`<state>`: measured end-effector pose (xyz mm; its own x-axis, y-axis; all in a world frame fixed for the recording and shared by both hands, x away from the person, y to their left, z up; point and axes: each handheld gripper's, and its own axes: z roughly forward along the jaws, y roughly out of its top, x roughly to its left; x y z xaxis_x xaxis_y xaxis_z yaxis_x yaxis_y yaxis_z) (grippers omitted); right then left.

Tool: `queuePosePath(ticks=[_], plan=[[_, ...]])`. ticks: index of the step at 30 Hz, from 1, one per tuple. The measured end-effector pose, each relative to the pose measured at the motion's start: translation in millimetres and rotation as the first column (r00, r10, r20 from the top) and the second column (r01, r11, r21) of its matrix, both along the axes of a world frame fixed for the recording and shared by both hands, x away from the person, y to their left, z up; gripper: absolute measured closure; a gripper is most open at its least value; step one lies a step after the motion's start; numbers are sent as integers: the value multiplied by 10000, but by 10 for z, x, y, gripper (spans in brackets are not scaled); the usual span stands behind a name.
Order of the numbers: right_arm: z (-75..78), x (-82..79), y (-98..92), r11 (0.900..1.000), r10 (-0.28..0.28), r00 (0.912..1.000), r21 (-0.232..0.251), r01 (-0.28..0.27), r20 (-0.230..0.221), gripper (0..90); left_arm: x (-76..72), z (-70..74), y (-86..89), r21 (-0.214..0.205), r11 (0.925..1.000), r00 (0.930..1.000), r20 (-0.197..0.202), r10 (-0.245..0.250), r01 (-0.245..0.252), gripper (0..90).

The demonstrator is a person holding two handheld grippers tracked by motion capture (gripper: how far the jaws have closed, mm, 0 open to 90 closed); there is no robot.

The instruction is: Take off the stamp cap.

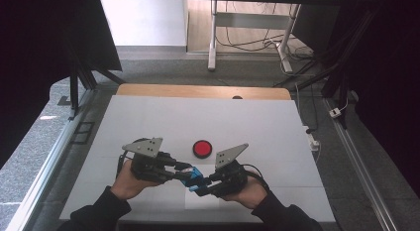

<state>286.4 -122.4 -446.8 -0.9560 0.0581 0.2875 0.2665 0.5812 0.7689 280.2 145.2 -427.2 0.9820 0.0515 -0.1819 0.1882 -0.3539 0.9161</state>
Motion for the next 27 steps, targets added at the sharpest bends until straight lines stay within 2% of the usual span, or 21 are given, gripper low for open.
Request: queuePosePath(ticks=[3,5,6,7,8,10,11,14,17,27], plan=[[0,-10,-33,9997,-239,9991,-10,239,363,687,5,6,3,78,9994,9992,-225,341,-339,706],[2,-14,-53,9989,-443,9970,-121,451,639,687,5,7,10,92,9989,9987,-231,459,-457,706],[2,-14,-53,9989,-443,9970,-121,451,639,687,3,9,16,134,9983,9981,-216,579,-576,706],[7,-12,-81,9967,-772,9940,-179,788,770,686,1,10,23,175,9974,9974,-204,698,-694,705],[8,-8,-93,9960,-859,9929,-164,875,817,686,1,9,27,183,9970,9970,-181,758,-755,705],[13,-4,-108,9951,-959,9924,-146,973,771,686,1,8,32,246,9954,9956,-156,928,-924,705],[22,1,-137,9919,-1259,9888,-72,1269,801,687,0,6,33,271,9949,9951,-150,974,-970,705],[35,5,-169,9900,-1405,9869,-22,1411,793,686,-2,-2,25,438,9922,9932,-27,1167,-1164,705],[51,4,-224,9845,-1744,9811,-45,1754,838,686,-8,-12,11,623,9890,9910,83,1337,-1340,704],[76,-18,-332,9755,-2187,9719,-56,2200,872,686,3,-24,24,866,9791,9828,24,1847,-1842,704]])
